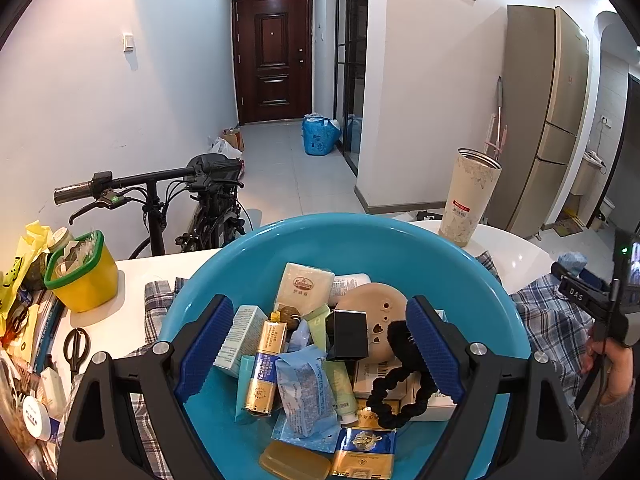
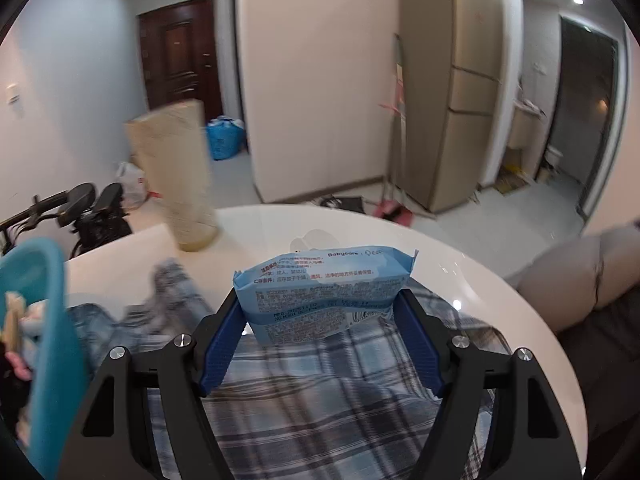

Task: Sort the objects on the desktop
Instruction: 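Lift the blue wipes packet with the right gripper and carry it over the basin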

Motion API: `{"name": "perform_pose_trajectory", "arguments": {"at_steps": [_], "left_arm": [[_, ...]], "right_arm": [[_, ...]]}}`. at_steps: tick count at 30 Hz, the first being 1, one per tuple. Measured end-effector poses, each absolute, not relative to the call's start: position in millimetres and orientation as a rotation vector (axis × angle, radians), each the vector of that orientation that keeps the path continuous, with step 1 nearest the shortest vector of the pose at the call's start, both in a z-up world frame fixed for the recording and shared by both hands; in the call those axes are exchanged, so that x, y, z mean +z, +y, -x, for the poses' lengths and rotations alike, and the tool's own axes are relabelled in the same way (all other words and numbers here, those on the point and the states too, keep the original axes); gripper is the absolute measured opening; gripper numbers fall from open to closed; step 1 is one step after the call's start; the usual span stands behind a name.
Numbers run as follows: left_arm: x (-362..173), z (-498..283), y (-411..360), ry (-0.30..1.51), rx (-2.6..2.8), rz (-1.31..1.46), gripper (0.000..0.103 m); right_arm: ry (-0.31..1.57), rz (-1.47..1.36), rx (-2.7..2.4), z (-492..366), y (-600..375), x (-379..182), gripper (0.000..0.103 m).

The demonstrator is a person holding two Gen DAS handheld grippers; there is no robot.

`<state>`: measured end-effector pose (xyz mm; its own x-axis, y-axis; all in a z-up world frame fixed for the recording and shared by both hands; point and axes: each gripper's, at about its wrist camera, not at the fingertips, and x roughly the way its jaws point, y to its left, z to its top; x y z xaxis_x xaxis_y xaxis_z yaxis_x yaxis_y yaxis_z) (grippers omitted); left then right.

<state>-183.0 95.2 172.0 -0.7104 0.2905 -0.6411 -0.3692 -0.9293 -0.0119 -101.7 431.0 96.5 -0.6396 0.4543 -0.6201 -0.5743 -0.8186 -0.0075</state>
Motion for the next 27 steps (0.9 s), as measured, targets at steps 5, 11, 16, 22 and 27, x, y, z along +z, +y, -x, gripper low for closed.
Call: {"name": "perform_pose_trajectory", "arguments": {"at_steps": [5,11,16,22,27], "left_arm": [[173.2,183.3,92.9,0.158,2.615,0.948,0.09],[175.7,183.6,88.1,0.143,2.624,0.945,0.09],[179.7,183.4,83.2,0.125,2.63,0.937,0.09],[184.7,185.6,72.0,0.082,2.644,0.932,0.09],[190.5,188.6,56.6,0.03,2.676,0.923,0.09]], "right_arm": [[0.226,0.811,2.481,101.9,408.6,114.8,0.073],[0.214,0.732,2.598,86.9,370.5,151.1,0.073],[0.157,0.691,2.705,88.2,329.1,175.8,0.074],[0.11,0.677,2.797,100.7,288.0,194.6,0.074],[0.112,0.67,2.861,109.1,261.8,198.4,0.074]]}}
